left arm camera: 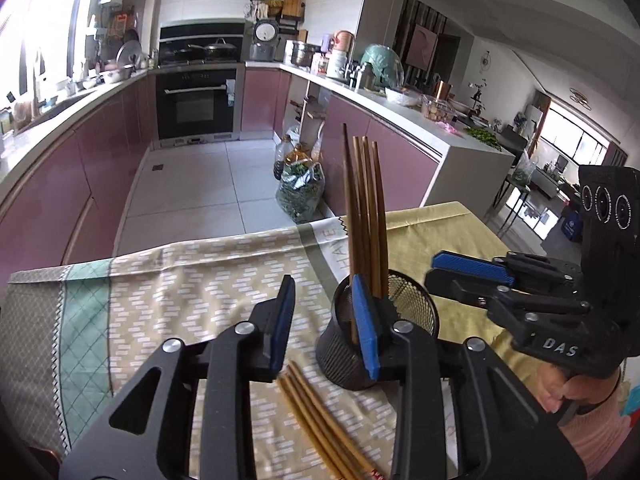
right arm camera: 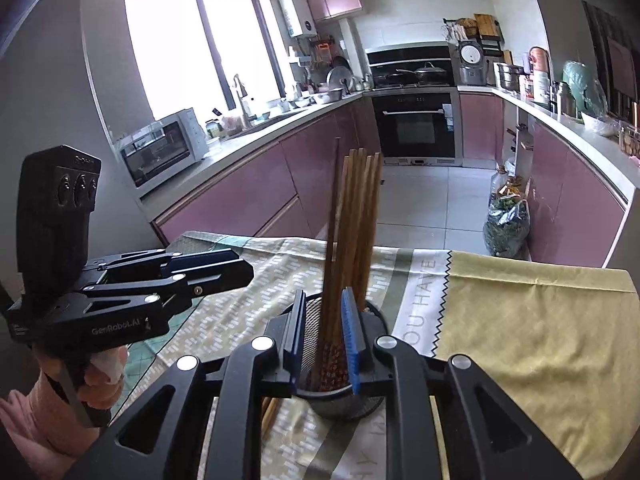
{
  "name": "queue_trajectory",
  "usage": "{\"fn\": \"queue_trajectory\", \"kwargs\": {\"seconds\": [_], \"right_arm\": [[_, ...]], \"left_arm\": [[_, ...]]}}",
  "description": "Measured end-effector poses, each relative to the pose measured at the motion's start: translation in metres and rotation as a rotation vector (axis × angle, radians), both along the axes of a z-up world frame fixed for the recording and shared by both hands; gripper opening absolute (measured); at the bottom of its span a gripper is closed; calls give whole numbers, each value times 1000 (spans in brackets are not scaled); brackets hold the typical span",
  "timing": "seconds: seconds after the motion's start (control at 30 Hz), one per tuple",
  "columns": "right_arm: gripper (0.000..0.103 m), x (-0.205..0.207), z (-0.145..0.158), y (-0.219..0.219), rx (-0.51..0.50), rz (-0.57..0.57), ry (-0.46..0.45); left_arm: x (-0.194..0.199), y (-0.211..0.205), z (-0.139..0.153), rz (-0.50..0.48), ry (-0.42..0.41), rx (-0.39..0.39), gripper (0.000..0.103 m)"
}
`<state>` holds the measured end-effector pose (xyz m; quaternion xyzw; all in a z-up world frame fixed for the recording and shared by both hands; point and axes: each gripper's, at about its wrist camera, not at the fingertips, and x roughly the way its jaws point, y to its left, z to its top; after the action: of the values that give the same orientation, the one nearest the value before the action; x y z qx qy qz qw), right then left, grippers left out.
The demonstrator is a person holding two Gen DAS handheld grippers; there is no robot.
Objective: Organize utensils
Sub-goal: 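Open the left tool in the cup while the right tool releases its chopstick, then move both open tools back over the loose chopsticks on the cloth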
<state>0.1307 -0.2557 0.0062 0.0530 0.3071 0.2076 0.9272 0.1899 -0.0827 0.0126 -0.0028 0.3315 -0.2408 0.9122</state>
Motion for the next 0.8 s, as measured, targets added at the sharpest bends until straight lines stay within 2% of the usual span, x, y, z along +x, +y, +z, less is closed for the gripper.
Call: {"fn": "queue_trajectory", "kwargs": {"seconds": [0.1,0.23,0.47,0.53,0.8], "right_arm": [[28,-20,0,10,-4,56,-17],[33,-42,-10,27,-17,129,-10],[33,-47,-61,51,-36,157,138],[33,-46,-74,55,-34,156,174],[33,-47,-98,59,-46,116,234]], "left_arm": [[-19,13,-6,15,-17,2,36],[-42,25,-24,30,-7,33,37],[-65,30,-74,32,84,97,39],[-66,31,-87,29,127,94,39],[-71,31,-119,34,194,112,40]]}}
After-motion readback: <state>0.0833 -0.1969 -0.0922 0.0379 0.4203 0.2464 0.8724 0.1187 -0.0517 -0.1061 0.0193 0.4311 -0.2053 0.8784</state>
